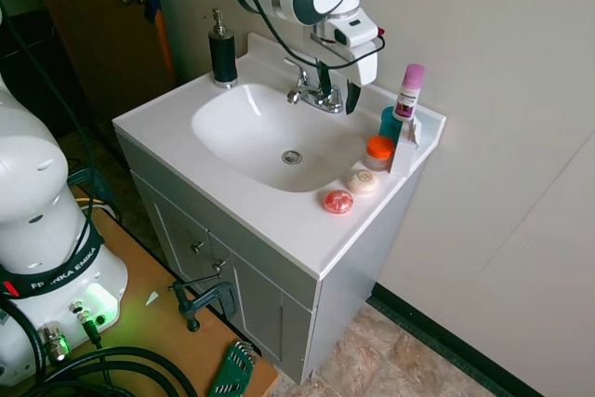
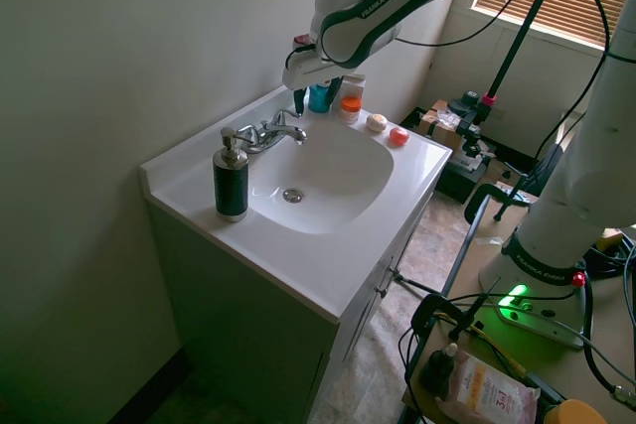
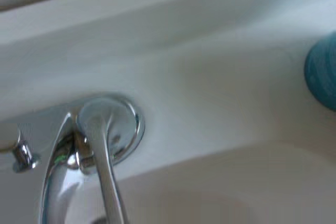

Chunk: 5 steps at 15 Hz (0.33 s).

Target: Turn on the cold water

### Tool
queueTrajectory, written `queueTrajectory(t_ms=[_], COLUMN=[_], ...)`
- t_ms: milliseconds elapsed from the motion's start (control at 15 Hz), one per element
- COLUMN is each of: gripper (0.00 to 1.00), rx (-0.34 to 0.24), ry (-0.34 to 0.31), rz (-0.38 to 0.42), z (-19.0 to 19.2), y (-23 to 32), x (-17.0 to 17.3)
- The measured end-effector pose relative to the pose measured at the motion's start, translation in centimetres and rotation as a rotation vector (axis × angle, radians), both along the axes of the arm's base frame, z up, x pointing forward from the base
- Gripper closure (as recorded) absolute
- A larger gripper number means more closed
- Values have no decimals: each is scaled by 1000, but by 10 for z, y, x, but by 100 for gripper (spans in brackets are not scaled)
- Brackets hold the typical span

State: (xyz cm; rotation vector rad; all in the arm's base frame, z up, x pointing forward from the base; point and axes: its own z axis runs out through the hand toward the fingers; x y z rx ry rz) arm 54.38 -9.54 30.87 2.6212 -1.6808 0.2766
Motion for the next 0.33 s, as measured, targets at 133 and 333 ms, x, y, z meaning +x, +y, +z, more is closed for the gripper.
queueTrajectory(t_ms=[133,333], gripper=[0,0], rx=[18,52], ry=[28,77], rz=[19,78], z=[4,24], y=[3,14], x=[-16,-47])
